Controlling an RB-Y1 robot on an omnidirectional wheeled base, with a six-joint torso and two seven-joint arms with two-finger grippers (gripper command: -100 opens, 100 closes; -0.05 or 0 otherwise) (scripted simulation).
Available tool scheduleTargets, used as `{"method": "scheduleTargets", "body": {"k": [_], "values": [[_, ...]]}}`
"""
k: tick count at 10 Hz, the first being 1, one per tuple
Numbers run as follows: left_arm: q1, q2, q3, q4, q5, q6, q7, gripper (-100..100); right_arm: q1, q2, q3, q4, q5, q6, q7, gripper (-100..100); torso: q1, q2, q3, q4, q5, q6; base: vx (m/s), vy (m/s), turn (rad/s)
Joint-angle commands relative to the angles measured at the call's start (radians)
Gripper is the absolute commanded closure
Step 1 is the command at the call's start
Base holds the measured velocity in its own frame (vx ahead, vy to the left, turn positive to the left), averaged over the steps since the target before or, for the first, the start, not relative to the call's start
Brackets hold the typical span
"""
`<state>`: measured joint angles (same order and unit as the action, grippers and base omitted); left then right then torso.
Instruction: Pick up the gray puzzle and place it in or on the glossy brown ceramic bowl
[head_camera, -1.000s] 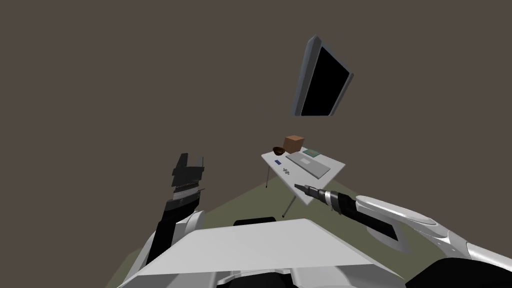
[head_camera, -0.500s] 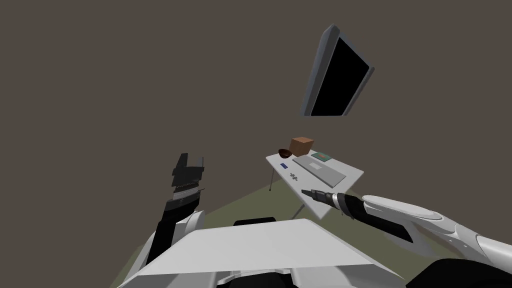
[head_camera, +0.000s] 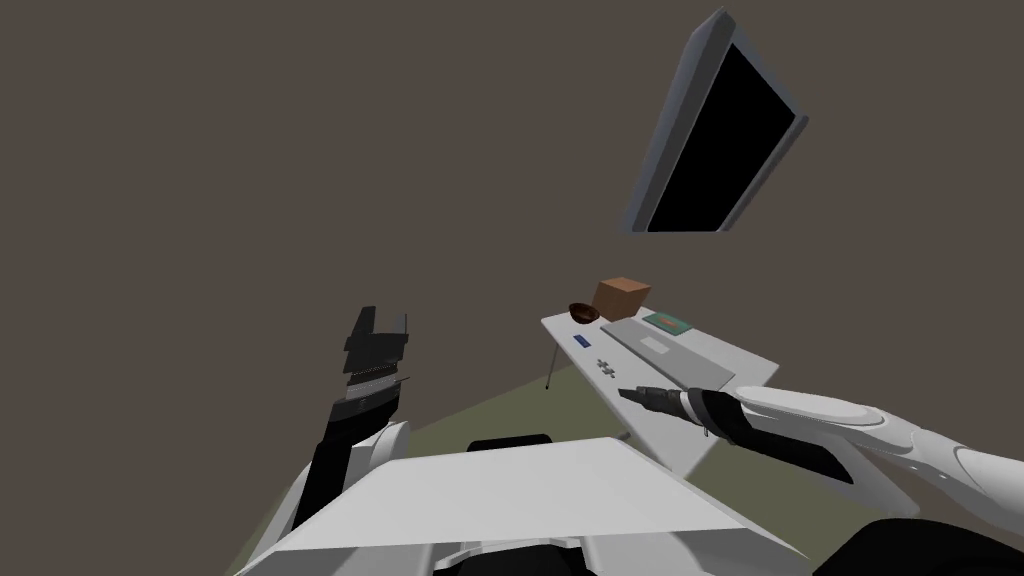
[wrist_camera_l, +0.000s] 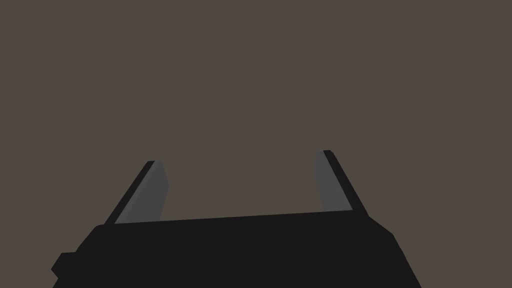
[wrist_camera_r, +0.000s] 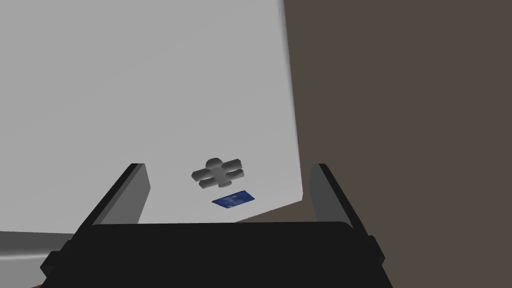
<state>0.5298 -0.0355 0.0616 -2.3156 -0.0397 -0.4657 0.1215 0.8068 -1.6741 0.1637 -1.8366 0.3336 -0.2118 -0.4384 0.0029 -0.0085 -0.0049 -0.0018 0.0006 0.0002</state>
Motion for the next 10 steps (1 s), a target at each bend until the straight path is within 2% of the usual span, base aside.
{"method": "scheduleTargets", "body": {"k": [1,2,4,6,7,9,10], "values": [[0.0,0.0,0.0,0.0,0.0,0.0,0.0,0,0.042,-0.044,0.01,0.024,0.018,0.007,-0.005,-100,0.0,0.0,0.0,0.0,0.0,0.0,0.178,0.05,0.193],[0.0,0.0,0.0,0.0,0.0,0.0,0.0,0,0.063,-0.076,0.017,0.039,0.025,0.01,-0.014,-100,0.001,-0.003,-0.002,-0.001,0.0,0.0,0.17,0.086,0.182],[0.0,0.0,0.0,0.0,0.0,0.0,0.0,0,0.063,-0.076,0.017,0.039,0.025,0.01,-0.014,-100,0.003,-0.001,-0.001,0.0,0.001,0.001,0.083,0.044,0.012],[0.0,0.0,0.0,0.0,0.0,0.0,0.0,0,0.101,-0.132,0.031,0.064,0.037,0.014,-0.028,-100,0.001,0.004,0.002,0.001,0.0,0.0,0.084,0.04,0.134],[0.0,0.0,0.0,0.0,0.0,0.0,0.0,0,0.088,-0.132,0.031,0.064,0.037,0.014,-0.028,-100,0.002,0.002,0.001,0.001,0.0,0.0,0.086,0.026,0.045],[0.0,0.0,0.0,0.0,0.0,0.0,0.0,0,0.101,-0.132,0.031,0.064,0.037,0.014,-0.028,-100,0.0,0.006,0.003,0.001,0.0,0.001,0.022,0.001,-0.01],[0.0,0.0,0.0,0.0,0.0,0.0,0.0,0,0.118,-0.156,0.038,0.075,0.043,0.015,-0.034,-100,-0.001,0.008,0.005,0.002,0.0,0.001,0.038,0.019,0.094]]}}
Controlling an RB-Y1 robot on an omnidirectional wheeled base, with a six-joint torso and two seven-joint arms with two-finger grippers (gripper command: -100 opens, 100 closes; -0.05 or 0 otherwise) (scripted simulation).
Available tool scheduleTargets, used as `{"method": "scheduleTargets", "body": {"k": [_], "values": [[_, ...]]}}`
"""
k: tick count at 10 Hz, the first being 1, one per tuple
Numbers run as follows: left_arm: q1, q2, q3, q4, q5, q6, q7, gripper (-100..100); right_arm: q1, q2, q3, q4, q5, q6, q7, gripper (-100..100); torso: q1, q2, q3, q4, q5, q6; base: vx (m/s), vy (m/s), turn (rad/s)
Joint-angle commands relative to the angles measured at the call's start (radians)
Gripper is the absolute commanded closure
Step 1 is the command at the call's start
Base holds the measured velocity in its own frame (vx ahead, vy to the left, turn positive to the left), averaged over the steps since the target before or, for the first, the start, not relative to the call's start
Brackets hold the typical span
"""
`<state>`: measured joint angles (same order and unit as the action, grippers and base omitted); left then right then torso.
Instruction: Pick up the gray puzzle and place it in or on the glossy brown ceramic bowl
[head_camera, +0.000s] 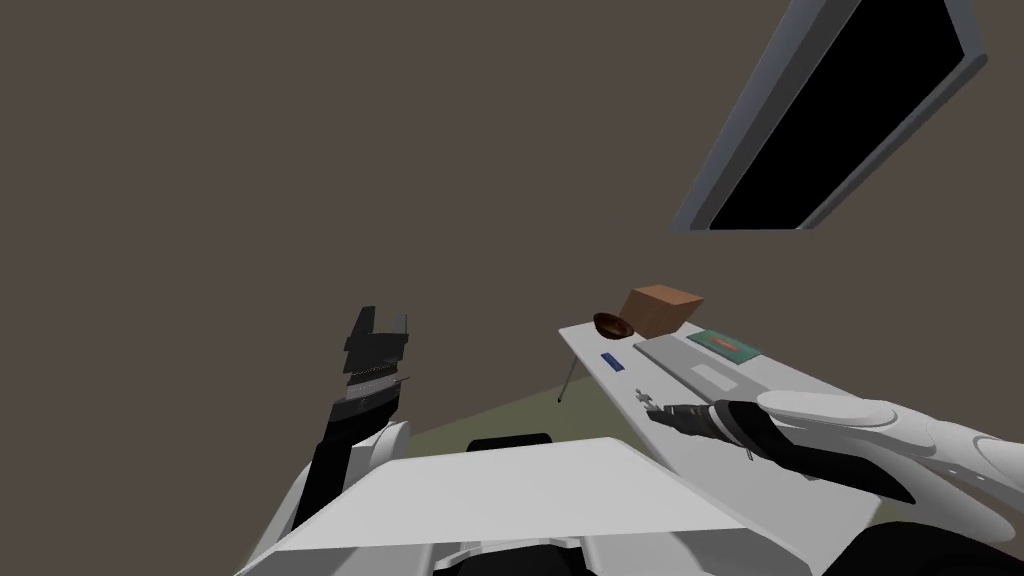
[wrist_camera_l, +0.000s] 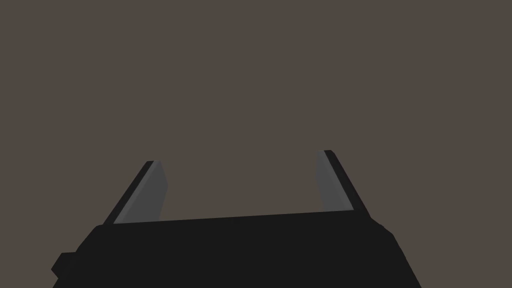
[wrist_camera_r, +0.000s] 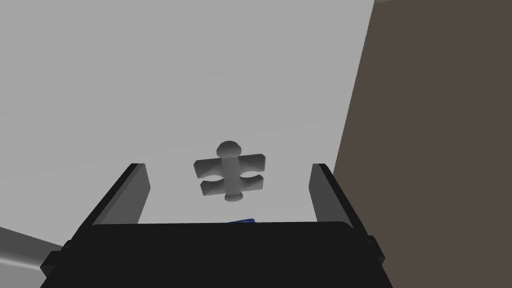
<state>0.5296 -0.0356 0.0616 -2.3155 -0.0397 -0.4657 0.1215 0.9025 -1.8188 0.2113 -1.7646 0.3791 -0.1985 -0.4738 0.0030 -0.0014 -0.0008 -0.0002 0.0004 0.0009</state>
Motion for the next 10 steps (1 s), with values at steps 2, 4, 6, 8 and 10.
{"method": "scheduleTargets", "body": {"k": [2,4,6,8,10], "values": [[0.0,0.0,0.0,0.0,0.0,0.0,0.0,0,0.045,-0.033,-0.016,0.012,0.002,0.003,-0.005,-100,0.001,-0.004,-0.002,-0.001,0.0,0.0,0.098,0.037,0.087],[0.0,0.0,0.0,0.0,0.0,0.0,0.0,0,0.062,-0.064,0.007,0.026,0.009,0.004,-0.014,-100,0.0,-0.001,-0.001,0.0,0.0,0.001,0.056,0.027,0.052],[0.0,0.0,0.0,0.0,0.0,0.0,0.0,0,0.077,-0.082,0.013,0.033,0.014,0.005,-0.019,-100,0.001,-0.006,-0.003,-0.001,0.0,0.0,0.108,0.031,0.101],[0.0,0.0,0.0,0.0,0.0,0.0,0.0,0,0.095,-0.085,-0.005,0.025,-0.009,0.011,-0.001,0,0.0,-0.001,-0.001,0.0,0.0,0.001,0.017,0.009,0.001],[0.0,0.0,0.0,0.0,0.0,0.0,0.0,0,0.092,-0.046,0.006,0.06,-0.015,-0.002,0.006,-100,0.0,0.004,0.002,0.001,0.0,0.0,-0.038,0.013,0.206]]}}
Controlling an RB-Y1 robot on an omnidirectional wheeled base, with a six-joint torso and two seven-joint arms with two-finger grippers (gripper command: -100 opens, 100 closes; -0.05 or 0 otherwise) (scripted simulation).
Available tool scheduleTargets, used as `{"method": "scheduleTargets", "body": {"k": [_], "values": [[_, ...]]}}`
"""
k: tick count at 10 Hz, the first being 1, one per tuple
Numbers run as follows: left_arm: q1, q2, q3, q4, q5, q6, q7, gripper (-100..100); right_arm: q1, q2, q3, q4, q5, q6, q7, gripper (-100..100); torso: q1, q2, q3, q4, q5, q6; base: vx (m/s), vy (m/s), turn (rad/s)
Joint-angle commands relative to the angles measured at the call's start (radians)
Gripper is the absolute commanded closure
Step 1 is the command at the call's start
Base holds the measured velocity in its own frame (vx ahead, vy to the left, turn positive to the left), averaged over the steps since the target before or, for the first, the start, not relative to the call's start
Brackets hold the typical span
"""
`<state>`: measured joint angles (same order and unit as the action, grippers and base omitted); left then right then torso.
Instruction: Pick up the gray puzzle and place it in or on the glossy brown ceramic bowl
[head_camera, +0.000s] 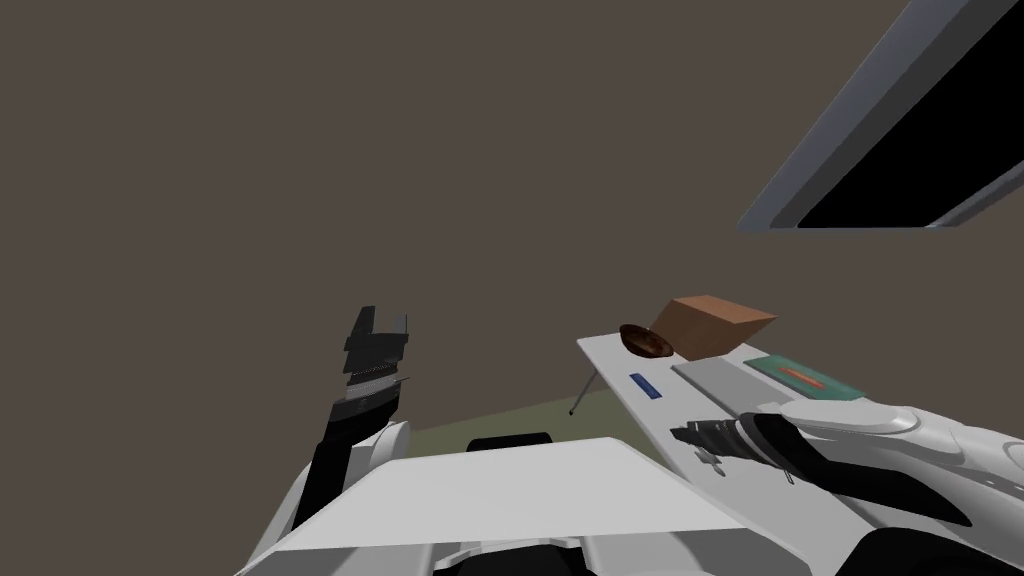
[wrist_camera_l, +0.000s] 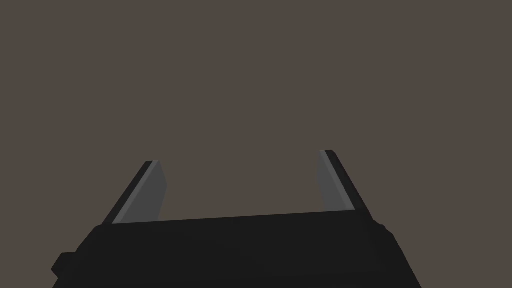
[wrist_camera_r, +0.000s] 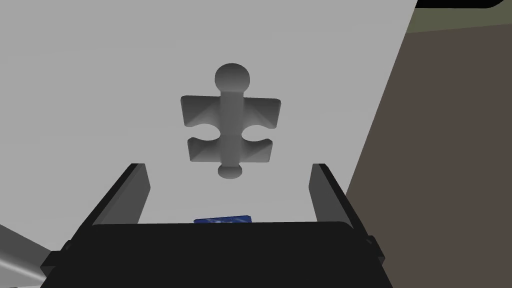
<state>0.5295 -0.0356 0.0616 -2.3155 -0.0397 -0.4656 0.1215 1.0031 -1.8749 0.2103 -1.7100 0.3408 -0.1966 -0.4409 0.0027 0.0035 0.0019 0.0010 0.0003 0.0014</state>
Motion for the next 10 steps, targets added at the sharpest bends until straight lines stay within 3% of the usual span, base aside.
{"method": "scheduleTargets", "body": {"k": [1,3,5,8,9,10], "values": [[0.0,0.0,0.0,0.0,0.0,0.0,0.0,0,-0.01,0.03,0.013,0.023,0.024,-0.01,-0.023,-100,0.0,0.0,0.0,0.0,0.0,0.0,-0.042,0.007,0.146],[0.0,0.0,0.0,0.0,0.0,0.0,0.0,0,-0.016,0.089,0.031,0.075,0.019,-0.029,-0.012,-100,0.0,0.001,0.0,0.0,0.0,0.0,-0.048,0.018,0.263],[0.0,0.0,0.0,0.0,0.0,0.0,0.0,0,-0.016,0.089,0.031,0.075,0.019,-0.029,-0.012,-100,0.0,0.001,0.001,0.0,0.0,0.001,-0.031,0.013,0.049],[0.0,0.0,0.0,0.0,0.0,0.0,0.0,0,-0.023,0.168,0.054,0.145,0.012,-0.054,0.002,-100,-0.002,-0.001,0.0,0.0,-0.003,-0.002,-0.044,0.02,0.242],[0.0,0.0,0.0,0.0,0.0,0.0,0.0,0,-0.021,0.154,0.051,0.134,0.013,-0.046,-0.001,-100,-0.003,-0.002,-0.001,0.0,-0.005,-0.003,-0.023,0.009,0.035],[0.0,0.0,0.0,0.0,0.0,0.0,0.0,0,-0.023,0.155,0.053,0.137,0.014,-0.047,-0.001,100,-0.005,-0.004,-0.002,0.0,-0.006,-0.003,0.0,0.0,0.0]]}}
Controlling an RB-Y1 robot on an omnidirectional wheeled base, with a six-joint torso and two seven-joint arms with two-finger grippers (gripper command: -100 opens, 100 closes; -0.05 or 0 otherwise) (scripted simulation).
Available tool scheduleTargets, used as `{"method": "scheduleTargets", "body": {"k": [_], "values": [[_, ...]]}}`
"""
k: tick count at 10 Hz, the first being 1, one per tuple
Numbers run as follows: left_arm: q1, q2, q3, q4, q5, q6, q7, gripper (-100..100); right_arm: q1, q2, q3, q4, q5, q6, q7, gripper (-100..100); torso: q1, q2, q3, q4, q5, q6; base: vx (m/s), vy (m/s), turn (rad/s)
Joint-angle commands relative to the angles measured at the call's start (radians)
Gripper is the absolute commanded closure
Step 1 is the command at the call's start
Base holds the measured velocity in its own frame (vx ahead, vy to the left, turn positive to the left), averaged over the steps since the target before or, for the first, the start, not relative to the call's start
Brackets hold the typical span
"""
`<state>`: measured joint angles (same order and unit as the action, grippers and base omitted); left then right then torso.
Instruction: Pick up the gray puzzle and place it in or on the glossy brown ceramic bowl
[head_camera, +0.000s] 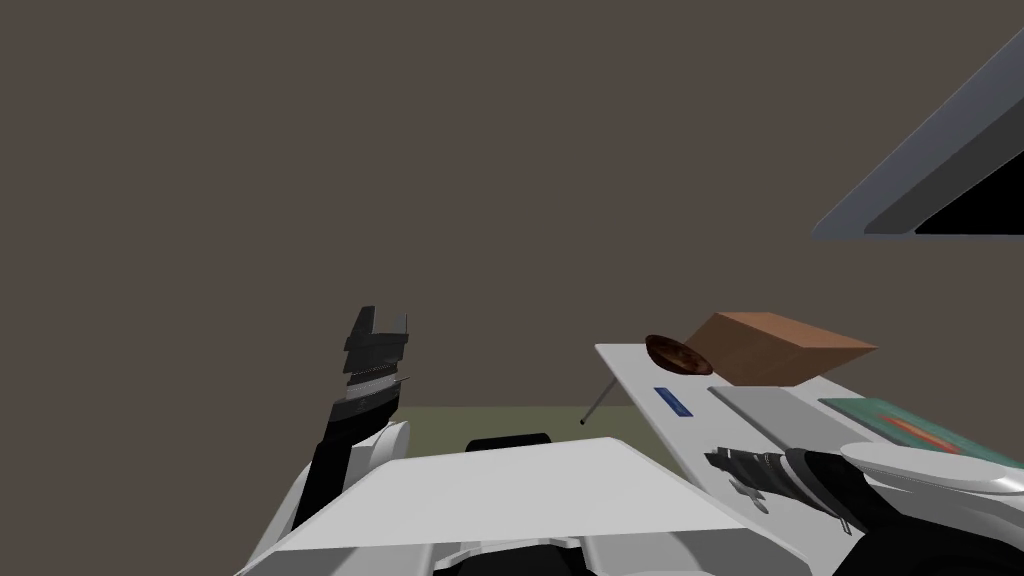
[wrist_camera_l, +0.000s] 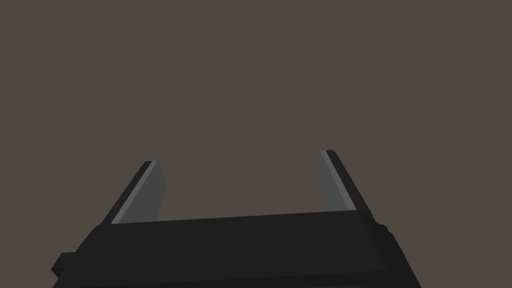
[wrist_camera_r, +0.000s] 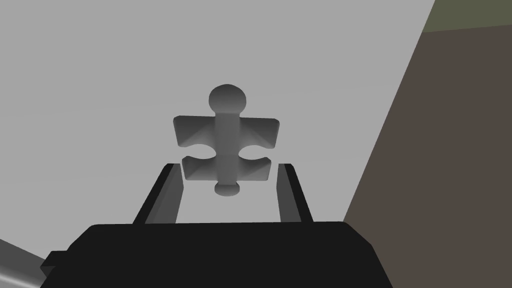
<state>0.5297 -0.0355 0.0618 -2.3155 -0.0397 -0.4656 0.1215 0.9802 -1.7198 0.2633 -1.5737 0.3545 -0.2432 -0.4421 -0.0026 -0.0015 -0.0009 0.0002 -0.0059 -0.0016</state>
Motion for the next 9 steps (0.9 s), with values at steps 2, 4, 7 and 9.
{"method": "scheduleTargets", "body": {"k": [2,4,7,9], "values": [[0.0,0.0,0.0,0.0,0.0,0.0,0.0,0,0.0,0.0,0.0,0.0,0.0,0.0,-0.001,100,0.0,-0.001,0.0,0.0,0.0,0.0,0.0,0.0,0.0],[0.0,0.0,0.0,0.0,0.0,0.0,0.0,0,0.0,0.0,0.0,0.0,0.0,0.0,0.0,100,0.0,-0.001,-0.001,0.0,0.0,0.0,0.0,0.0,0.0],[0.0,0.0,0.0,0.0,0.0,0.0,0.0,0,0.005,-0.046,-0.017,-0.043,0.004,0.012,-0.008,100,-0.001,-0.002,-0.001,-0.001,0.0,0.002,0.03,-0.014,-0.191],[0.0,0.0,0.0,0.0,0.0,0.0,0.0,0,0.009,-0.086,-0.028,-0.078,0.007,0.024,-0.015,100,-0.001,-0.004,-0.002,-0.001,0.0,0.0,0.055,-0.023,-0.169]]}}
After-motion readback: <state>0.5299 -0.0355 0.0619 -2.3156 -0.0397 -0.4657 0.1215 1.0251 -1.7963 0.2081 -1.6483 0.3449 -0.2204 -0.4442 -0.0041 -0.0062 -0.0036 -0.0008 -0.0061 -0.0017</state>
